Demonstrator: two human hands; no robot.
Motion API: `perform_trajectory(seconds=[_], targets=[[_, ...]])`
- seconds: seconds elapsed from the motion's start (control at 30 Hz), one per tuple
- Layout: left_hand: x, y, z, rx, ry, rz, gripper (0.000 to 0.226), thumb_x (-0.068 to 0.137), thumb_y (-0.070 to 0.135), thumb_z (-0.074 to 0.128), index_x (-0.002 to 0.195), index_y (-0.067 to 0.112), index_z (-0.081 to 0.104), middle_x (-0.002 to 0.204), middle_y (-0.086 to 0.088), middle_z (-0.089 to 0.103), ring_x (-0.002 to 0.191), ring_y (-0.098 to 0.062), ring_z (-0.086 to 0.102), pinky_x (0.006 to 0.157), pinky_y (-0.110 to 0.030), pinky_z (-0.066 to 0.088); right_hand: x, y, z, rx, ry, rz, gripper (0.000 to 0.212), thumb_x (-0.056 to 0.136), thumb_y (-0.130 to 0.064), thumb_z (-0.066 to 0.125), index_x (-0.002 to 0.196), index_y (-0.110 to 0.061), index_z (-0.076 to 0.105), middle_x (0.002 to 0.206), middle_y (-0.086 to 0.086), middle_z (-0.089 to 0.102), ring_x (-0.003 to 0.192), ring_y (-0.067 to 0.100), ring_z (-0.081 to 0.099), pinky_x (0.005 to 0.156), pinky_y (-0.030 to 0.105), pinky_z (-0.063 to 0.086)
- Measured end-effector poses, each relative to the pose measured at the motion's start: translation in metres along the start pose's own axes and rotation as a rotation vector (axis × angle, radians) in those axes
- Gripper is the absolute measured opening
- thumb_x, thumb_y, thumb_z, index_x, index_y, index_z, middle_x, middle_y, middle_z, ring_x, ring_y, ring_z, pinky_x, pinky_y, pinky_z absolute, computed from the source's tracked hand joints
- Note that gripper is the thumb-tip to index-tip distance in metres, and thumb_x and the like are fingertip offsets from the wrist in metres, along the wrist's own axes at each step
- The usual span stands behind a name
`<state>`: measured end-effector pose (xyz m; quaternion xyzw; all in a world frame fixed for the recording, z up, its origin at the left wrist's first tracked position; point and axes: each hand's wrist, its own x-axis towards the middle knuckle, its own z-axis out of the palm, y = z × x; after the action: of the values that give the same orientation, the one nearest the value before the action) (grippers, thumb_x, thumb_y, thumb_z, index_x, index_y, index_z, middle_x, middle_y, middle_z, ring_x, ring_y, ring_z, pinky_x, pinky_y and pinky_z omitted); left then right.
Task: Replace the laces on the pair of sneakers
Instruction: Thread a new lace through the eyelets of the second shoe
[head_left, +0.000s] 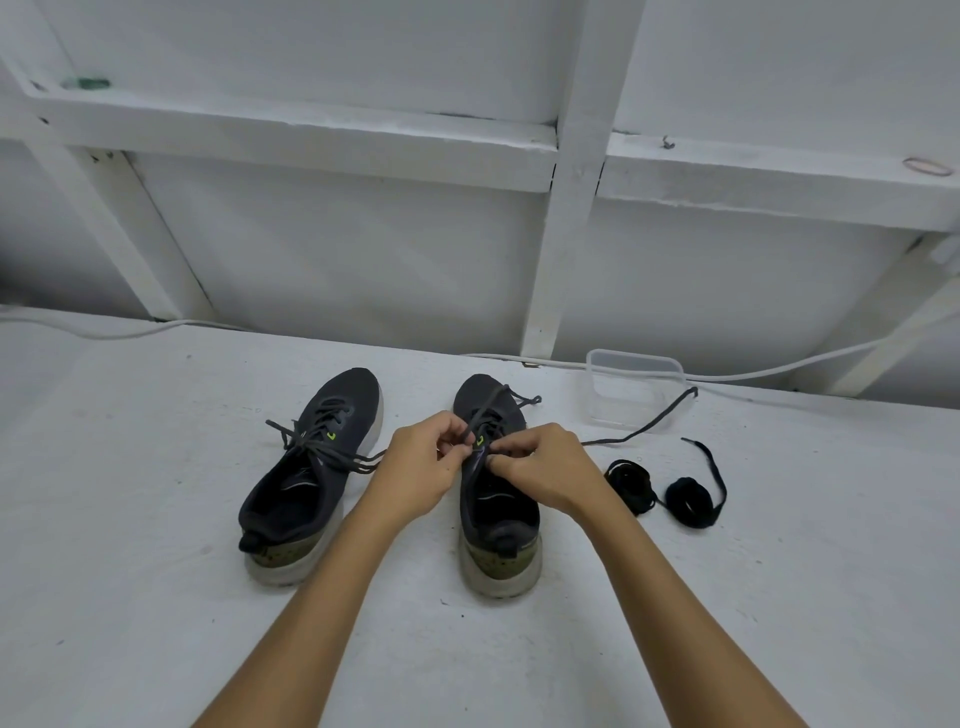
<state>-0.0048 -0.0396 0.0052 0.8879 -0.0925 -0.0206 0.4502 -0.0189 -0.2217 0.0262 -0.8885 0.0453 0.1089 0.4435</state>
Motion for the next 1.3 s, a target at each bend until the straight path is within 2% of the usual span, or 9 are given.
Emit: perform_trajectory(seconds=[0.1, 0.3, 0.47, 0.63, 0.77, 0.93, 1.03, 1.17, 1.3], targets=[[0.001, 0.004, -0.001, 0.068, -0.027, 0.063, 0.02, 0.094, 0.01, 0.064, 0.088, 0.028, 0.059, 0.085, 0.005, 0.069, 0.071, -0.005, 0.059, 0.063, -0.007, 0.041, -0.001, -0.001, 0.001, 0.053, 0.004, 0.025, 0.018, 0.083, -0.03, 0.073, 0.098, -0.033, 0.082, 0.091, -0.016, 0.077, 0.089, 0.0, 0.068, 0.087, 0.023, 0.057], [0.005, 0.014, -0.008, 0.227, -0.086, 0.141, 0.008, 0.096, 0.01, 0.059, 0.101, 0.014, 0.064, 0.088, -0.004, 0.067, 0.068, -0.006, 0.05, 0.061, -0.015, 0.036, -0.003, -0.004, 0.001, 0.104, -0.01, 0.03, 0.016, 0.086, -0.025, 0.072, 0.098, -0.031, 0.081, 0.093, -0.014, 0.077, 0.089, 0.001, 0.068, 0.085, 0.022, 0.057], [0.005, 0.014, -0.011, 0.209, -0.136, 0.116, 0.01, 0.096, 0.009, 0.058, 0.097, 0.018, 0.061, 0.075, 0.007, 0.058, 0.063, -0.005, 0.049, 0.057, -0.015, 0.035, -0.002, 0.001, 0.005, 0.166, -0.003, 0.053, 0.015, 0.085, -0.027, 0.074, 0.096, -0.032, 0.082, 0.091, -0.013, 0.077, 0.09, 0.003, 0.07, 0.09, 0.028, 0.058], [0.007, 0.013, -0.012, 0.234, -0.161, 0.139, 0.01, 0.096, 0.009, 0.056, 0.094, 0.018, 0.059, 0.075, 0.011, 0.054, 0.061, -0.005, 0.047, 0.056, -0.012, 0.037, -0.001, 0.002, 0.005, 0.179, -0.02, 0.062, 0.014, 0.085, -0.027, 0.074, 0.096, -0.032, 0.082, 0.092, -0.013, 0.077, 0.092, 0.005, 0.071, 0.091, 0.031, 0.059], [0.01, 0.011, -0.011, 0.16, -0.142, 0.096, 0.011, 0.097, 0.012, 0.059, 0.094, 0.022, 0.057, 0.079, 0.007, 0.06, 0.067, -0.005, 0.052, 0.059, -0.011, 0.039, 0.0, 0.003, 0.005, 0.192, -0.021, 0.08, 0.016, 0.084, -0.028, 0.075, 0.098, -0.031, 0.082, 0.093, -0.012, 0.077, 0.093, 0.005, 0.071, 0.093, 0.032, 0.058], [0.01, 0.003, -0.006, 0.008, -0.094, -0.002, 0.016, 0.096, 0.017, 0.064, 0.089, 0.029, 0.057, 0.092, 0.01, 0.067, 0.089, -0.005, 0.063, 0.076, -0.012, 0.047, 0.0, 0.004, 0.007, 0.227, -0.016, 0.083, 0.013, 0.085, -0.029, 0.075, 0.095, -0.033, 0.082, 0.091, -0.013, 0.078, 0.092, 0.005, 0.072, 0.092, 0.032, 0.058], [0.003, -0.001, 0.0, -0.056, -0.064, -0.027, 0.017, 0.095, 0.015, 0.065, 0.087, 0.028, 0.059, 0.09, 0.009, 0.068, 0.086, -0.005, 0.065, 0.08, -0.022, 0.053, -0.001, 0.004, 0.008, 0.241, -0.016, 0.071, 0.013, 0.085, -0.03, 0.075, 0.095, -0.034, 0.082, 0.092, -0.013, 0.078, 0.092, 0.004, 0.072, 0.093, 0.032, 0.058], [-0.002, 0.003, 0.002, -0.063, -0.008, 0.011, 0.016, 0.096, 0.012, 0.063, 0.088, 0.025, 0.058, 0.087, 0.01, 0.066, 0.077, 0.005, 0.06, 0.07, -0.008, 0.046, -0.001, 0.004, 0.008, 0.251, -0.017, 0.076, 0.015, 0.085, -0.029, 0.075, 0.097, -0.033, 0.082, 0.093, -0.014, 0.078, 0.092, 0.003, 0.072, 0.093, 0.031, 0.058], [0.003, 0.009, -0.002, -0.05, -0.011, 0.044, 0.012, 0.094, 0.01, 0.065, 0.09, 0.02, 0.06, 0.086, 0.008, 0.066, 0.074, -0.003, 0.062, 0.069, -0.009, 0.047, -0.002, 0.004, 0.009, 0.262, -0.02, 0.072, 0.015, 0.085, -0.028, 0.075, 0.097, -0.032, 0.082, 0.09, -0.013, 0.078, 0.09, 0.004, 0.072, 0.092, 0.032, 0.058]])
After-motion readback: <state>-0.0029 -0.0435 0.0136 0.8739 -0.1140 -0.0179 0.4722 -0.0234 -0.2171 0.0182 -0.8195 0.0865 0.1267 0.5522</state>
